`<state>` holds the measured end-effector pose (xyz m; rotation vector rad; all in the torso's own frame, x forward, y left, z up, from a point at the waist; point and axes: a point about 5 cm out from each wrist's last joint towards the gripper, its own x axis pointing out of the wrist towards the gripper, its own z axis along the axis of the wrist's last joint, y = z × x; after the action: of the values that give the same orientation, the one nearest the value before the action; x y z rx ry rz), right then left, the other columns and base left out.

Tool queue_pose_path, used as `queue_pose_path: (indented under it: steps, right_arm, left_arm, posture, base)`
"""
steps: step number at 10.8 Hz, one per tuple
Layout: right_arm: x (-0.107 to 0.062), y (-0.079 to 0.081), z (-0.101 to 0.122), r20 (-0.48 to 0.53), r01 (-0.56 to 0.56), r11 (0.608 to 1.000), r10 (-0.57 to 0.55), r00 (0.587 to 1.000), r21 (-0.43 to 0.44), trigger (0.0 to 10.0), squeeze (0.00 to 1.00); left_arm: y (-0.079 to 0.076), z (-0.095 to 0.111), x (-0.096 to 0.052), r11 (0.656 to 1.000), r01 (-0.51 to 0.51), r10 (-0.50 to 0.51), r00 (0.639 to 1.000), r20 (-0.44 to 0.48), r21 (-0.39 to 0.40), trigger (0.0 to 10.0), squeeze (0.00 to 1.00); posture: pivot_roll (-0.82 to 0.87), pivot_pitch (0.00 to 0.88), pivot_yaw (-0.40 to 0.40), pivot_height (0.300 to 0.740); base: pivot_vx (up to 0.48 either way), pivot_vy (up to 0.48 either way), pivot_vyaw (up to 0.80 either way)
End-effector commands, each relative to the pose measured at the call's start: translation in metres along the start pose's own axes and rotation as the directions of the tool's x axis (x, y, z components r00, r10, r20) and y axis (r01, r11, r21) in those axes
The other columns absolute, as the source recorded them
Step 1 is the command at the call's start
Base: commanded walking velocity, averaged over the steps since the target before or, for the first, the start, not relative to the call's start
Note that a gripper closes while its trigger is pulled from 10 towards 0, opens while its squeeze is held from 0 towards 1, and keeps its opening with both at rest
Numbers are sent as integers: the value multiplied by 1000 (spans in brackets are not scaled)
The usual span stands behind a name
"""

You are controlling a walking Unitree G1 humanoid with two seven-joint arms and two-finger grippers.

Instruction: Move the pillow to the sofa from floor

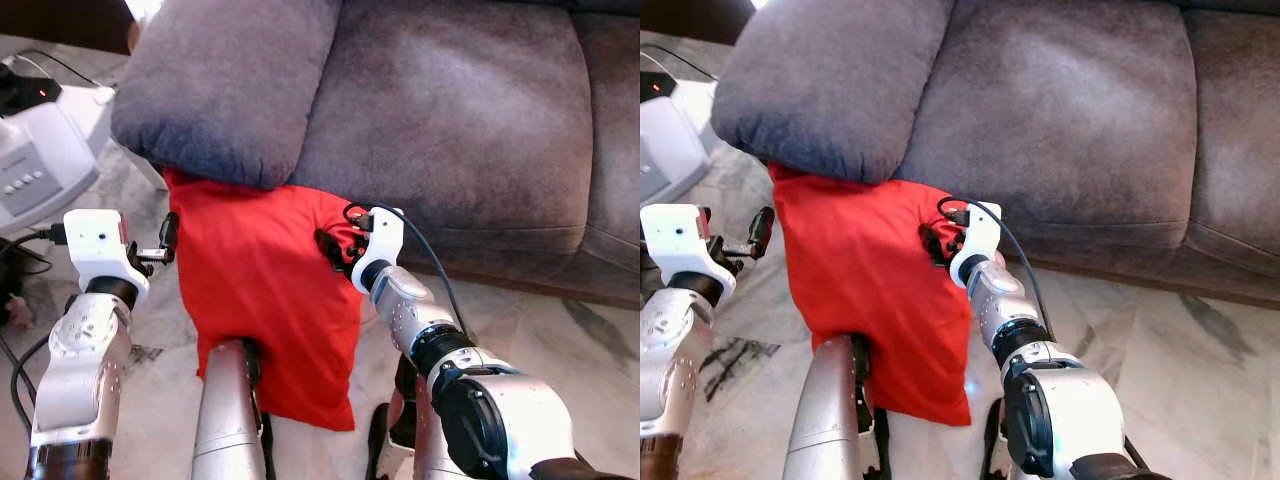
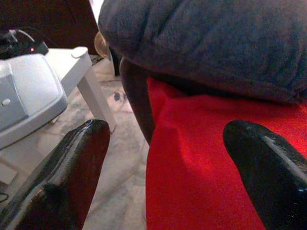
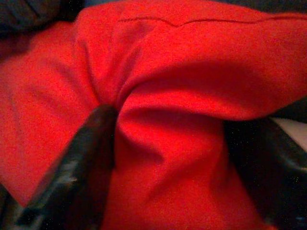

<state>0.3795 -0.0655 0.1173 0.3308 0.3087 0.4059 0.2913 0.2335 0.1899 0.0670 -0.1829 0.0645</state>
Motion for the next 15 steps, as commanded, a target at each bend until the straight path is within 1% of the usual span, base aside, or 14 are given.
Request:
queue_pose_path:
  steps: [1,5,8,10,12,14,15]
  right_arm:
    - [-3,1,-25,-95,-5,1000,6,995,9,0,0]
    - [-2,2,-18,-71,-10,1000,11,997,9,0,0]
    - [-1,0,-6,-26,-13,1000,14,1000,7,0,0]
    - [-1,-3,8,36,-7,999,9,999,-50,0,0]
    - [-4,-8,27,139,-6,992,24,990,-124,0,0]
    - [-7,-9,46,240,-12,992,43,970,-127,0,0]
    - [-10,-9,58,307,-6,992,45,950,-129,4941,0]
  left_arm:
    - [2,-4,-5,1000,-16,16,1000,-27,-7,10000,0]
    - [2,-5,-3,1000,-18,17,999,-30,-12,10000,0]
    - [-2,-5,4,1000,-13,13,1000,-21,-18,10000,0]
    - [-4,-5,8,1000,-11,11,1000,-14,-26,10000,0]
    - [-9,-7,11,999,-7,7,1000,-7,-37,10000,0]
    - [-12,-9,13,999,-5,5,1000,0,-50,10000,0]
    - [-14,-10,15,998,-4,5,1000,8,-58,10000,0]
  posture:
    - [346,428,15,548]
    - [340,421,16,548]
    - [328,400,15,548]
    - [307,383,14,548]
    - [285,364,14,548]
    - [262,342,12,548]
    - [254,332,10,548]
  base:
    - [0,0,0]
    - [0,0,0]
    - [0,0,0]
    - [0,0,0]
    - [0,0,0]
    - [0,0,0]
    - [0,0,0]
